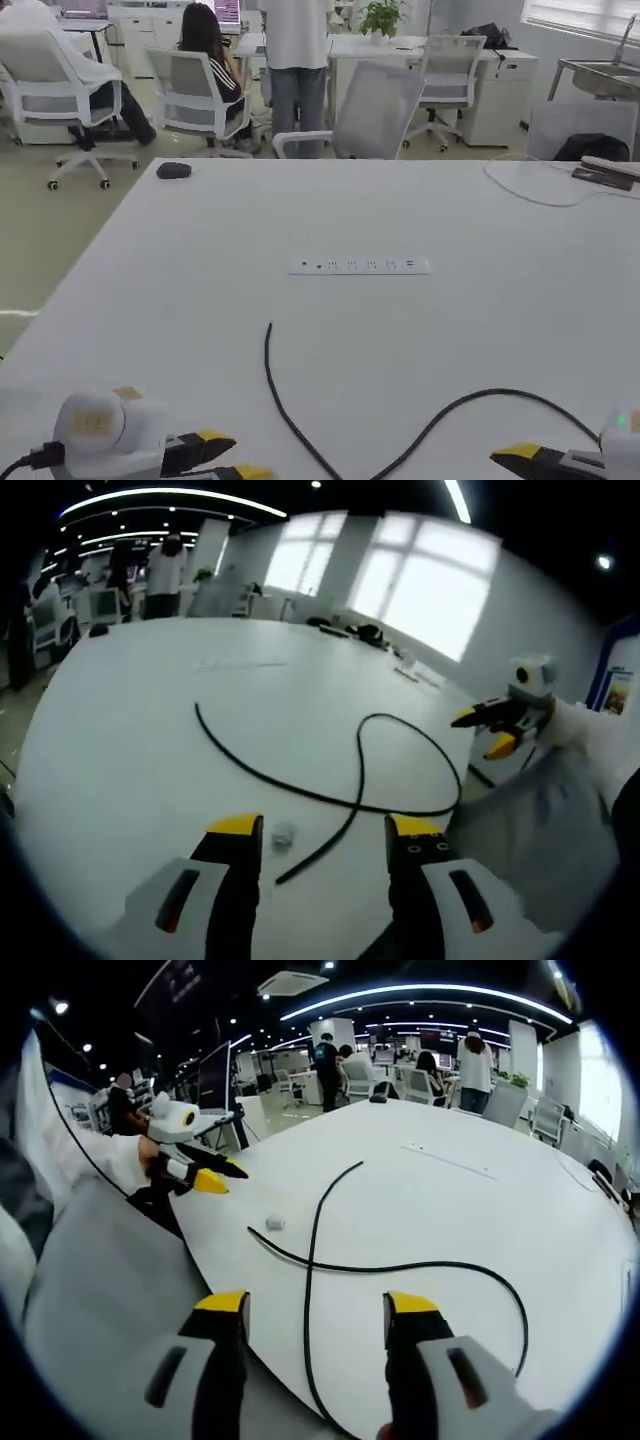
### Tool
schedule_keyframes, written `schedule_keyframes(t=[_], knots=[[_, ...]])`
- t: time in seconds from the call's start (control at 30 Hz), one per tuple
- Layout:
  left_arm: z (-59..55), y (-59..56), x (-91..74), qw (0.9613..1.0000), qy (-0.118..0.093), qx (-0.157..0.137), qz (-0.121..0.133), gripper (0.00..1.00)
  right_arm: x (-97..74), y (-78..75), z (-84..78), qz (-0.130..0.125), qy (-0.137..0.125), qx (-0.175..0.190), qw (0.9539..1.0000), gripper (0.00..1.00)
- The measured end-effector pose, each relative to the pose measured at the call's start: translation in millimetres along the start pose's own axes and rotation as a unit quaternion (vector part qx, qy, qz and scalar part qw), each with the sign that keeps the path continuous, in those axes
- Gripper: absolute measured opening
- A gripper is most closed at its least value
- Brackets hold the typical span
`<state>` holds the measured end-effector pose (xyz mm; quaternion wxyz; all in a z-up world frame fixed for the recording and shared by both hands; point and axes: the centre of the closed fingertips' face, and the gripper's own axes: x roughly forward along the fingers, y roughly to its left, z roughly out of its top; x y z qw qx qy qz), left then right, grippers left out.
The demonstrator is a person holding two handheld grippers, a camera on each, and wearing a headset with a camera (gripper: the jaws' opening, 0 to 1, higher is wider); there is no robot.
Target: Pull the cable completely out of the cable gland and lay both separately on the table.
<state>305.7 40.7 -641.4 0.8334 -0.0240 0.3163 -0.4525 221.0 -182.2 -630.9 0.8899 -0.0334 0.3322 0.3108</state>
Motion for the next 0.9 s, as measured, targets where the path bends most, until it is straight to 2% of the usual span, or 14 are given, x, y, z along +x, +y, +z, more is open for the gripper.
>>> schedule_keyframes(t=[0.1, 0.17, 0.23, 0.4, 0.6, 0.9], knots=[[2.7, -15.2, -33.2, 1.0000, -0.004, -0.003, 0.006, 0.56, -10.7, -2.1, -9.0, -0.009, 0.004, 0.017, 0.9998, 0.56], [-1.3, -22.9, -51.2, 0.9999, 0.002, -0.006, 0.012, 0.59, -17.5, -3.7, -14.9, -0.016, 0.004, 0.030, 0.9994, 0.56], [-3.8, -26.6, -64.9, 0.9997, 0.002, -0.006, 0.022, 0.60, -26.4, -6.4, -21.8, -0.026, 0.003, 0.050, 0.9984, 0.56], [-8.2, -35.8, -95.7, 0.9985, -0.015, -0.031, 0.042, 0.61, -48.3, -14.3, -36.5, -0.057, -0.002, 0.100, 0.9933, 0.55], [-11.1, -44.3, -111.3, 0.9978, -0.023, -0.030, 0.054, 0.59, -62.1, -7.1, -47.6, -0.069, 0.006, 0.109, 0.9917, 0.56], [-8.4, -49.8, -111.6, 0.9975, -0.037, -0.031, 0.051, 0.58, -63.6, 2.2, -42.9, -0.071, 0.006, 0.099, 0.9926, 0.56]])
